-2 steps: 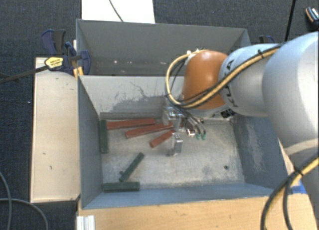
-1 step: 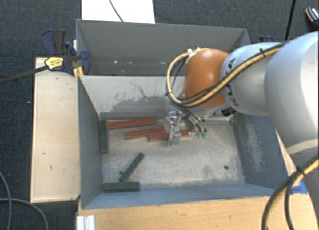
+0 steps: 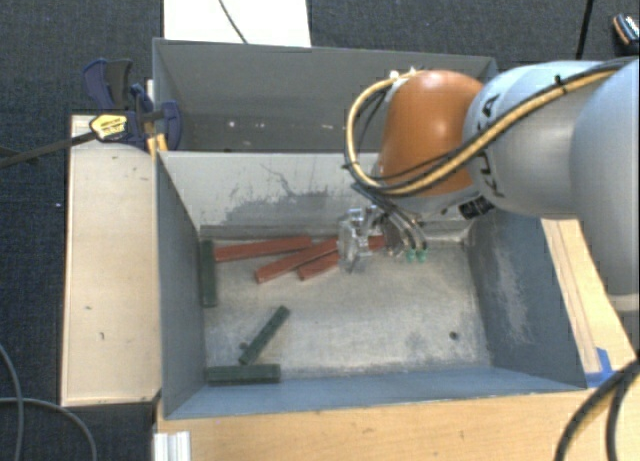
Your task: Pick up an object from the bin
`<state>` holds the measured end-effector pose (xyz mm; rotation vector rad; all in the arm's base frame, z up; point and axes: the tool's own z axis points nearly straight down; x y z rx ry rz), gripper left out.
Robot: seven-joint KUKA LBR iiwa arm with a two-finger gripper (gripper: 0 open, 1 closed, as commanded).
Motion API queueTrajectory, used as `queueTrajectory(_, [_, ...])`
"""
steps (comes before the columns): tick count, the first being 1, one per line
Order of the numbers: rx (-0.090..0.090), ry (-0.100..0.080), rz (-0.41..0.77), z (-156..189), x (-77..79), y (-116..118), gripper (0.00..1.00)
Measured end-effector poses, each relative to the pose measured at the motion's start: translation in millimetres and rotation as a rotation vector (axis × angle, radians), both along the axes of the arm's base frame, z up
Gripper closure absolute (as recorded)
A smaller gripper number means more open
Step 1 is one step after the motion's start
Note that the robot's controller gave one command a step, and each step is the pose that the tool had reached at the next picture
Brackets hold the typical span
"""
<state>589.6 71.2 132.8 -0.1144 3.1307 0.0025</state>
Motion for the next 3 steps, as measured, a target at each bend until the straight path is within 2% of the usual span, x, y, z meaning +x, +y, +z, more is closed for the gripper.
queueTrajectory(1, [-0.001,0.006,0.003,-4,-1.2,0,0.00])
queueTrajectory(2, [-0.001,0.009,-0.054,-65,-9.1,1,0.00])
queueTrajectory(3, [-0.001,0.000,-0.051,-60,-6.1,1,1.00])
